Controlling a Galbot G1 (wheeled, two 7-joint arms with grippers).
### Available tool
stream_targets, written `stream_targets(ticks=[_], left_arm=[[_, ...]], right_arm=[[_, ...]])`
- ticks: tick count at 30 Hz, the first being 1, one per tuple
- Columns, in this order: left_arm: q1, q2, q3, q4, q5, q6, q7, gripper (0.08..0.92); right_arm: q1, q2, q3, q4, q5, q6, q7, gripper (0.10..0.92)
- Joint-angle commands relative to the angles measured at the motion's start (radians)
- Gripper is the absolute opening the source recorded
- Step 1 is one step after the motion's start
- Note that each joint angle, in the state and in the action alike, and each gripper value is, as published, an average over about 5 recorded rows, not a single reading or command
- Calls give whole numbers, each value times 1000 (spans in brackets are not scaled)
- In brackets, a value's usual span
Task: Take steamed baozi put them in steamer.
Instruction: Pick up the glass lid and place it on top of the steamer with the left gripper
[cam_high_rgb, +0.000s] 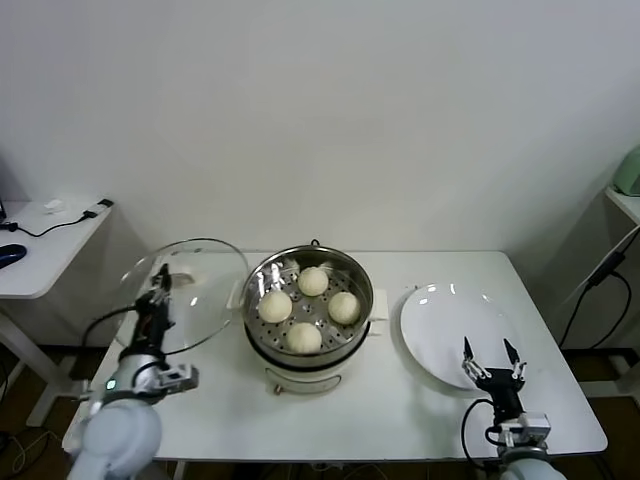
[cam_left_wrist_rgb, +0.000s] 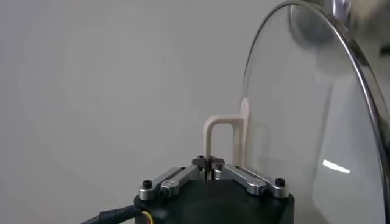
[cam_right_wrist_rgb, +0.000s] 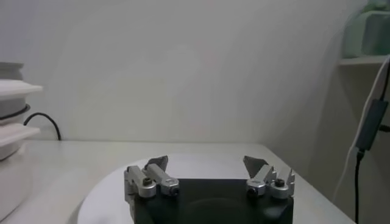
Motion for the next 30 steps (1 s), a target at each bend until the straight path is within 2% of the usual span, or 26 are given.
stream_targets(ticks=[1, 7, 15, 23, 30], left_arm=[[-156, -100, 335, -120, 236, 198, 200, 128], [-215, -260, 496, -62, 431, 253, 255, 128], [-237, -408, 583, 67, 519, 266, 227, 128], [-260, -476, 599, 183, 537, 261, 182, 128], [-268, -461, 566, 255, 533, 251, 128, 128]], right_arm=[[-4, 0, -7, -16, -9, 33, -9, 823], [-7, 1, 0, -35, -3, 51, -15, 823], [-6, 5, 22, -39, 3, 62, -16, 823], [-2, 27, 42, -41, 0, 69, -14, 823], [11, 38, 44, -42, -11, 71, -5, 822]])
